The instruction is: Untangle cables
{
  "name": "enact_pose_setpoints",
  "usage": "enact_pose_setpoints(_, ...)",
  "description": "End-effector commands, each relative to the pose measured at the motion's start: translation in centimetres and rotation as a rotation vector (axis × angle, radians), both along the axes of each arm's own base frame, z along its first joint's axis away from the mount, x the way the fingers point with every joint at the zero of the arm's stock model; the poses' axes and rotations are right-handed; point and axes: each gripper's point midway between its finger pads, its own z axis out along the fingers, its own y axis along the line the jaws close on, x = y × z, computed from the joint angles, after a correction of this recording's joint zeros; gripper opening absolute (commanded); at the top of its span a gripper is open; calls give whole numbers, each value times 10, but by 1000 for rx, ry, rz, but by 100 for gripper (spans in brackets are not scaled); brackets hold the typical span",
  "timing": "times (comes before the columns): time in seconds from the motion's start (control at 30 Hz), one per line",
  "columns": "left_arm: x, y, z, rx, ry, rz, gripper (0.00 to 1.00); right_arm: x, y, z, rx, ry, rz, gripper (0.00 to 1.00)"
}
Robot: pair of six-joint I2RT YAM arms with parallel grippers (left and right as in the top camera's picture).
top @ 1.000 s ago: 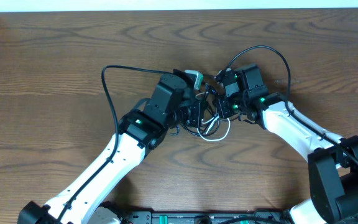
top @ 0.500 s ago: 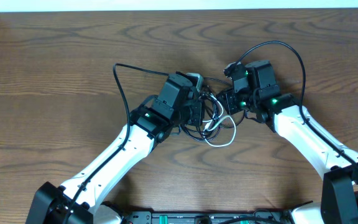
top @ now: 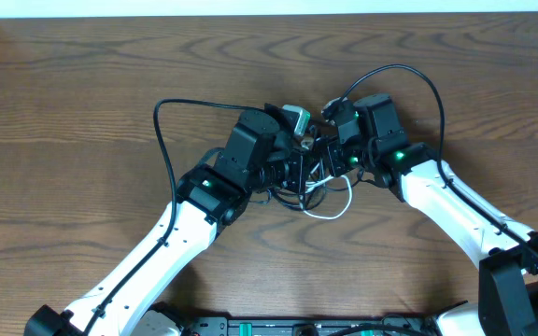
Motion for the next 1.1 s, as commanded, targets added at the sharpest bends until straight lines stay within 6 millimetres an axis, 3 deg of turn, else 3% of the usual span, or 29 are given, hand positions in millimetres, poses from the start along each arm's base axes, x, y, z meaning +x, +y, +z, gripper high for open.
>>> enact_pose_setpoints(0.0, -5, -2, 12, -34, -8, -17, 8, 4, -3, -2, -23, -9, -20, 1)
enact_pose_setpoints(0.2, 27, 43, -21, 198, -46, 234, 8, -14, 0, 1, 12, 53, 23, 1)
enact_pose_setpoints(0.33, 46, 68, -25, 295, -98, 366, 8, -26, -20, 8, -5, 101, -4, 1)
enact_pose_setpoints(0.4, 56, 81, -22, 305, -120, 421, 8, -24, -38, 11, -49, 89, -47, 1)
enact_pose_setpoints(0.5, 67, 101, -18, 294, -114, 475, 8, -4, -108, 8, -208, 83, -382, 1)
enact_pose_setpoints(0.53, 67, 106, -16, 280, -103, 479, 8, 0, -144, 6, -275, 88, -562, 1)
enact_pose_setpoints(0.67, 66, 131, -2, 257, -101, 529, 8, -3, -213, 5, -357, 113, -872, 1)
enact_pose_setpoints(0.8, 61, 149, 26, 215, -154, 578, 8, -4, -232, 2, -285, 163, -971, 1)
enact_pose_setpoints(0.97, 55, 156, 57, 113, -189, 640, 8, 0, -221, 2, -248, 167, -879, 1)
enact_pose_setpoints(1.0, 53, 151, 65, 77, -203, 616, 8, -3, -228, 1, -280, 167, -905, 4)
enact_pose_setpoints(1.03, 50, 143, 74, 34, -217, 578, 8, -5, -232, 1, -291, 170, -932, 15)
enact_pose_setpoints(1.07, 46, 131, 87, -28, -237, 519, 8, -4, -229, 1, -270, 175, -932, 42)
